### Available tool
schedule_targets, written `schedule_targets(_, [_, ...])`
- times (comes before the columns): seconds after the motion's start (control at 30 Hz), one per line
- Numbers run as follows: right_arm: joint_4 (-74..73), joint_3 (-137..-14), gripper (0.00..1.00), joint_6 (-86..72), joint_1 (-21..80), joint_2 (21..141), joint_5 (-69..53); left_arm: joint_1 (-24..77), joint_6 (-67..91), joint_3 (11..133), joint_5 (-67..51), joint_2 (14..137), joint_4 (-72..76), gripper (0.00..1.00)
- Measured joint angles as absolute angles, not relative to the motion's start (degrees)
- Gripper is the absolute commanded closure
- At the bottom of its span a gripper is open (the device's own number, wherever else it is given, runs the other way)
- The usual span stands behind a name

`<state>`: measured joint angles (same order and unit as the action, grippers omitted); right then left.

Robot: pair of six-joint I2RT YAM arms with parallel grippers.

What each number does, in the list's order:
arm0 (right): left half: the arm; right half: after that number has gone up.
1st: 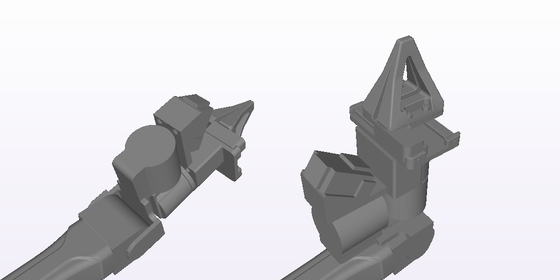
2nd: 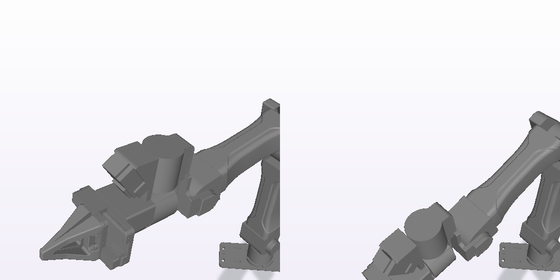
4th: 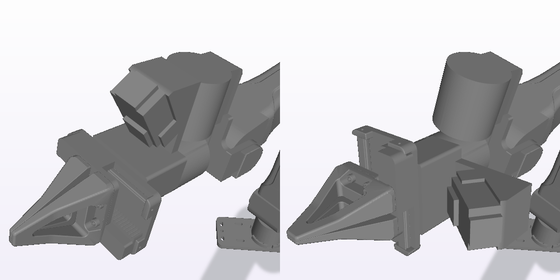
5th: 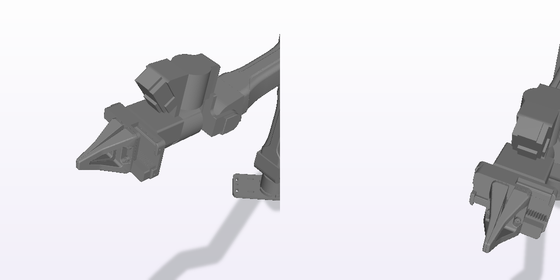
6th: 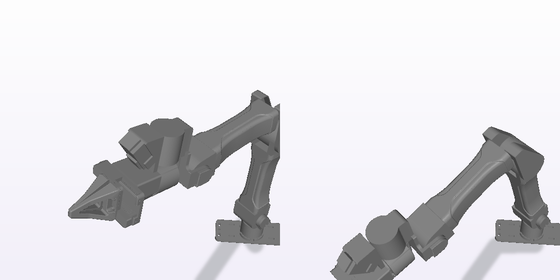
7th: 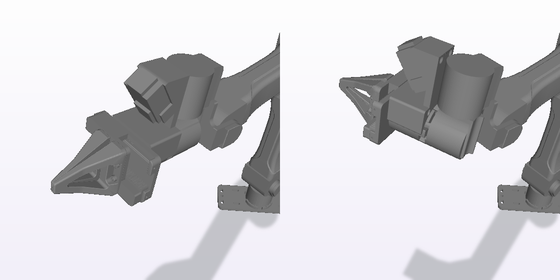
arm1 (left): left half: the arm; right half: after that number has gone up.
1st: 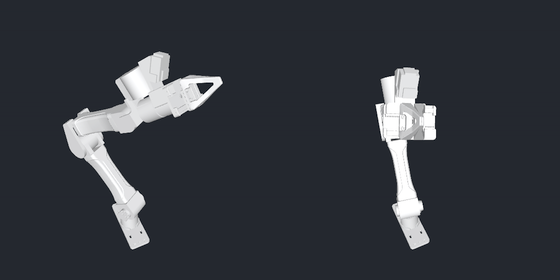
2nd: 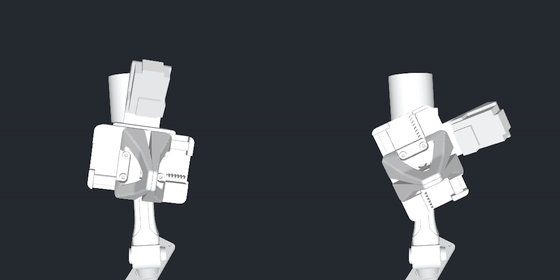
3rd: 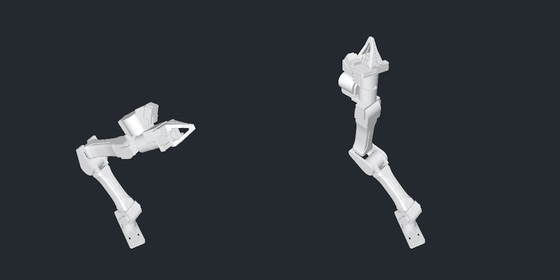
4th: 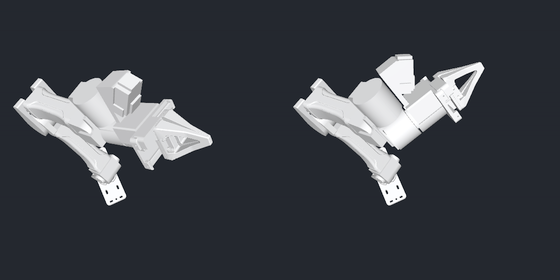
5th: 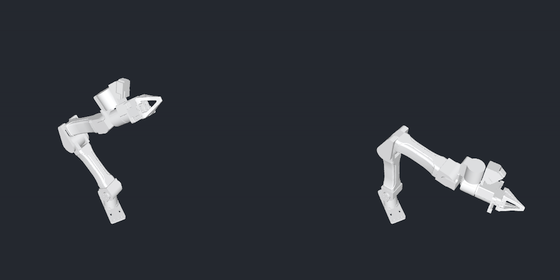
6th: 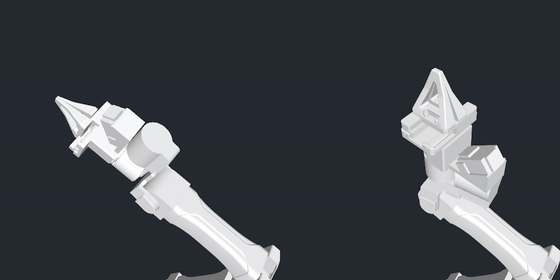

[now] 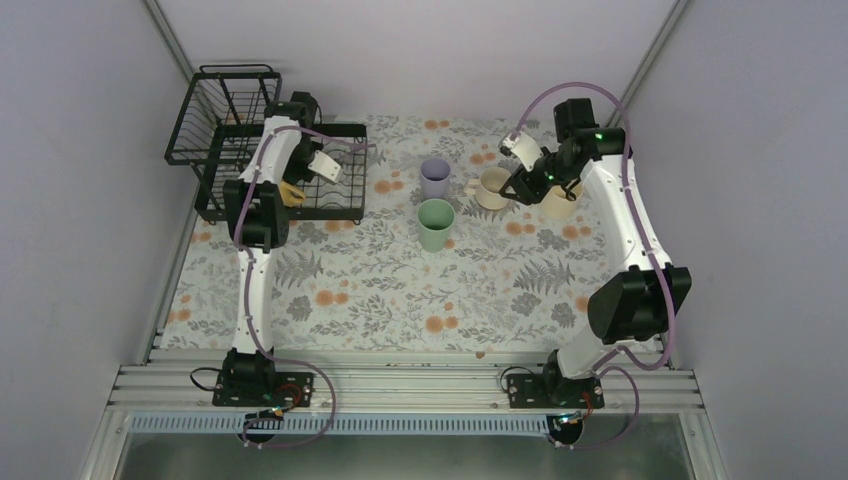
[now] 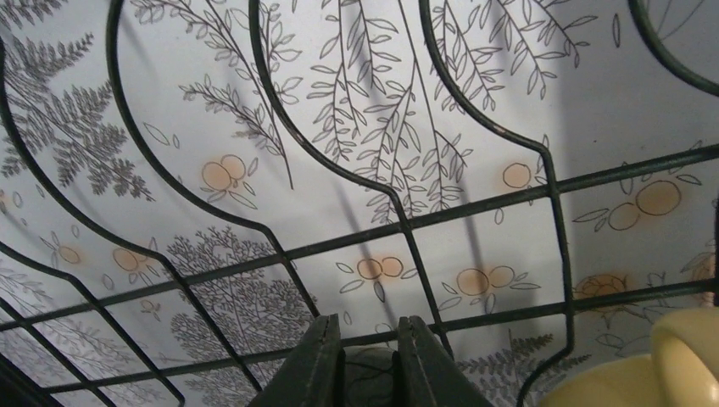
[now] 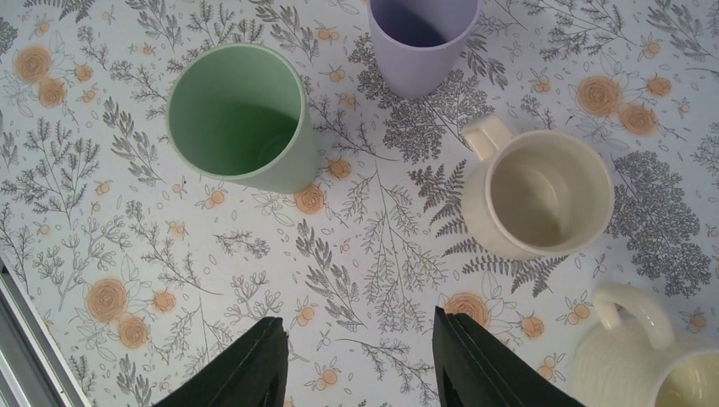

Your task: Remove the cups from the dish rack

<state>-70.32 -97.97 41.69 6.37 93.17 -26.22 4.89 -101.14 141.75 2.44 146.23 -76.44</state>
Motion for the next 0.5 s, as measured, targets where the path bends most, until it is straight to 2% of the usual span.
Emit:
schedule_targets(0.07, [-70.32,-97.69,0.56,41.67,6.37,93.17,-26.22,4.89,-101.16,141.75,3.01,146.23,-76.9,0.97])
schedule_targets(0.5, [-70.26,-96.95,0.58,41.63,6.63,92.53,-26.22,6.04,-100.88,142.28,4.32,146.23,-77.21,0.98])
